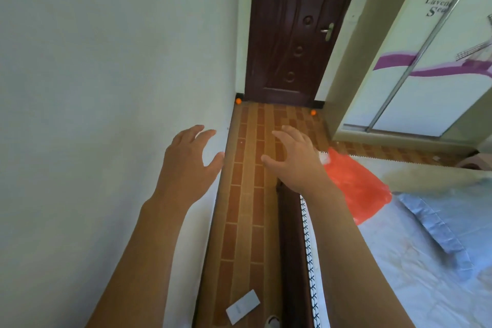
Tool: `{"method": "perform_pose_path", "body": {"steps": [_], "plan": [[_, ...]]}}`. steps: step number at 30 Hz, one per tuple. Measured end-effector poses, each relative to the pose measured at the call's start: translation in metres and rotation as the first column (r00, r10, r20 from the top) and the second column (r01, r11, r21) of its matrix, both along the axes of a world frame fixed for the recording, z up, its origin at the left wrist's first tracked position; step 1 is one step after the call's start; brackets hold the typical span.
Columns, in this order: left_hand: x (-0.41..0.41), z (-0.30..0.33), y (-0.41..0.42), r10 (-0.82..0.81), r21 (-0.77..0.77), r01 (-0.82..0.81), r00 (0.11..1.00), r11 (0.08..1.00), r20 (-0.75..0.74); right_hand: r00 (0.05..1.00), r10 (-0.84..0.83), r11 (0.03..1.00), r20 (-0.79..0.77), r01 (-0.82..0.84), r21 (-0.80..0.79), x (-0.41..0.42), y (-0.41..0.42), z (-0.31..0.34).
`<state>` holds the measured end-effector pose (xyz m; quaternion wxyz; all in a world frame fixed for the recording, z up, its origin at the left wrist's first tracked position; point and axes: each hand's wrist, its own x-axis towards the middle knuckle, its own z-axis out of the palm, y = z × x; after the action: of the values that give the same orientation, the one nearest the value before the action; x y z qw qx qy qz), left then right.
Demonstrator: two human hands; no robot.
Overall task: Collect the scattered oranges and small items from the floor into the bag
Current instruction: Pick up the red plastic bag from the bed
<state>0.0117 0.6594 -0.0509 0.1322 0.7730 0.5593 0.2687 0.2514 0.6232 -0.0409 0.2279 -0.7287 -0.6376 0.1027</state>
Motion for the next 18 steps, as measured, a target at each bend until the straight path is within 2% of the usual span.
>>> {"method": "perform_pose_path", "body": {"steps": [8,18], "plan": [[0.02,-0.002,0.041,0.111,-0.011,-0.112,0.991,0.994,-0.073,0.994,0.104,0.995,-0.04,-0.104,-0.002,0.021,0.074,-0.005],[0.133,0.005,0.103,0.083,0.003,-0.083,0.993,0.997,-0.081,0.993,0.055,0.998,-0.101,-0.052,0.031,0.14,0.119,-0.01]]}}
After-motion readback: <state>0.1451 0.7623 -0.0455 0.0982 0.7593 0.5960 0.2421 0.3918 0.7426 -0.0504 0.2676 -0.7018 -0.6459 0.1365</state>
